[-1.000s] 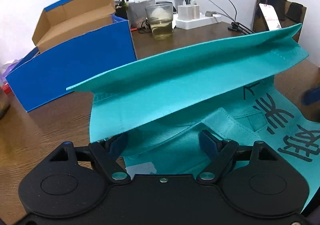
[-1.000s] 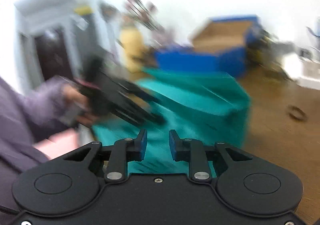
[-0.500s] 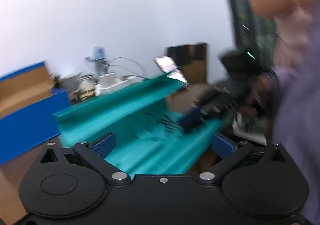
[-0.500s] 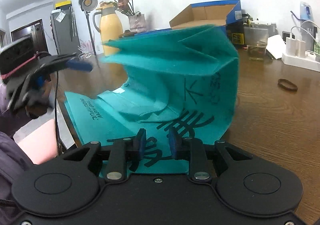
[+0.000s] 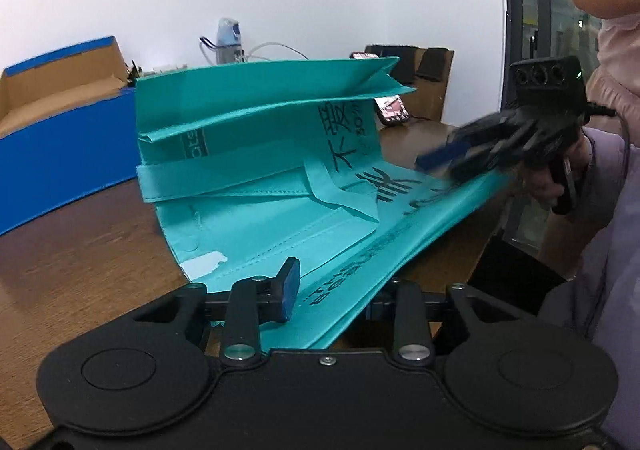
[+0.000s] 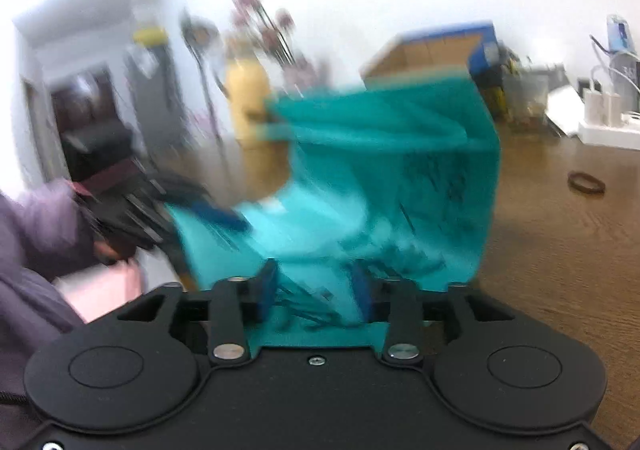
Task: Fold shopping bag
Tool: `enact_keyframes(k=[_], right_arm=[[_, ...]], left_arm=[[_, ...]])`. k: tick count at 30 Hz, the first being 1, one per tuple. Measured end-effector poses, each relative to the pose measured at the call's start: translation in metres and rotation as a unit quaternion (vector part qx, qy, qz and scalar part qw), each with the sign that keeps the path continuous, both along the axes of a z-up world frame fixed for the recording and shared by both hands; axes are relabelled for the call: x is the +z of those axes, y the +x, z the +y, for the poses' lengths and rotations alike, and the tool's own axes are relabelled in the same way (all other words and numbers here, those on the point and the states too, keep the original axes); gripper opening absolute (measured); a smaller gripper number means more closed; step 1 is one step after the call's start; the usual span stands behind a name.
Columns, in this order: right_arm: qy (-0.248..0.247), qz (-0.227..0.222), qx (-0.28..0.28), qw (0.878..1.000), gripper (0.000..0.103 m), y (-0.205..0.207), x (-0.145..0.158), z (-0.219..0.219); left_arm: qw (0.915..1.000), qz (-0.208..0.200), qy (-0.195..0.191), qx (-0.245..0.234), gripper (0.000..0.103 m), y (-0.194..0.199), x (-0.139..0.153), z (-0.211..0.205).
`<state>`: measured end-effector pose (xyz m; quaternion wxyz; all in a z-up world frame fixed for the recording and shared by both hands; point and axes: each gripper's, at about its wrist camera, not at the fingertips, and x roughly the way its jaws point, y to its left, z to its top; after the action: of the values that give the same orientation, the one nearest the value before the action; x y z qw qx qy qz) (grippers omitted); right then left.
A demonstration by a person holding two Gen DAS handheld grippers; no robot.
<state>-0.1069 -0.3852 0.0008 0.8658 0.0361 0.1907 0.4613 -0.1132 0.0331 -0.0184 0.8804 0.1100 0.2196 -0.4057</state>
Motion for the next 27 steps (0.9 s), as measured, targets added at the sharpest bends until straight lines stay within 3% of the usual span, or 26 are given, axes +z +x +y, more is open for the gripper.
enact_keyframes(k=[2,3,5,6,7,8,11,14,15,16,19,22,24,25,27], right_arm=[[0.043,0.000,0.021,0.999,0.066,-0.009,0.004,-0.013],[0.041,0.002,0.034,0.999,0.077,-0.012,0.004,-0.014],[-0.002,-0.006,0.044,0.999,0.080,-0.018,0.001,-0.006],[-0.025,-0.016,0.038,0.999,0.075,-0.019,-0.002,0.000],[-0.039,-0.023,0.024,0.999,0.056,-0.018,-0.004,0.004],[-0.042,-0.016,0.008,0.999,0.048,-0.015,-0.006,0.005],[-0.005,-0.002,-0.021,1.000,0.046,-0.005,-0.012,-0.001],[0.002,-0.006,-0.020,1.000,0.057,-0.006,-0.013,0.001],[0.002,-0.008,-0.016,1.000,0.054,-0.007,-0.013,0.001],[0.008,-0.002,-0.016,1.000,0.038,-0.006,-0.013,0.001],[0.046,0.051,-0.032,0.997,0.029,0.003,-0.014,-0.006],[0.078,0.089,-0.040,0.992,0.026,0.006,-0.016,-0.010],[0.098,0.117,-0.049,0.987,0.025,0.010,-0.018,-0.010],[0.106,0.129,-0.054,0.984,0.024,0.012,-0.019,-0.010],[0.111,0.141,-0.071,0.981,0.022,0.015,-0.017,-0.006]], left_arm=[[0.9999,0.009,-0.005,-0.001,0.025,0.001,0.005,0.005],[0.9998,0.015,-0.010,-0.005,0.024,0.002,0.008,0.007],[0.9996,0.021,-0.015,-0.012,0.024,0.004,0.009,0.011],[0.9995,0.024,-0.016,-0.015,0.024,0.005,0.009,0.011],[0.9993,0.026,-0.018,-0.018,0.024,0.007,0.009,0.011],[0.9992,0.028,-0.022,-0.020,0.024,0.008,0.009,0.012],[0.9991,0.021,-0.030,-0.021,0.022,0.006,0.010,0.012],[0.9992,0.019,-0.031,-0.019,0.022,0.005,0.010,0.012],[0.9991,0.019,-0.032,-0.018,0.022,0.004,0.011,0.012],[0.9988,0.022,-0.040,-0.015,0.022,0.003,0.012,0.014],[0.9967,0.033,-0.073,-0.006,0.021,0.000,0.018,0.022],[0.9923,0.043,-0.116,0.007,0.021,-0.004,0.023,0.030],[0.9867,0.061,-0.143,0.046,0.022,-0.005,0.022,0.030],[0.9825,0.072,-0.154,0.076,0.028,-0.005,0.021,0.029],[0.9697,0.088,-0.140,0.179,0.039,-0.005,0.018,0.016]])
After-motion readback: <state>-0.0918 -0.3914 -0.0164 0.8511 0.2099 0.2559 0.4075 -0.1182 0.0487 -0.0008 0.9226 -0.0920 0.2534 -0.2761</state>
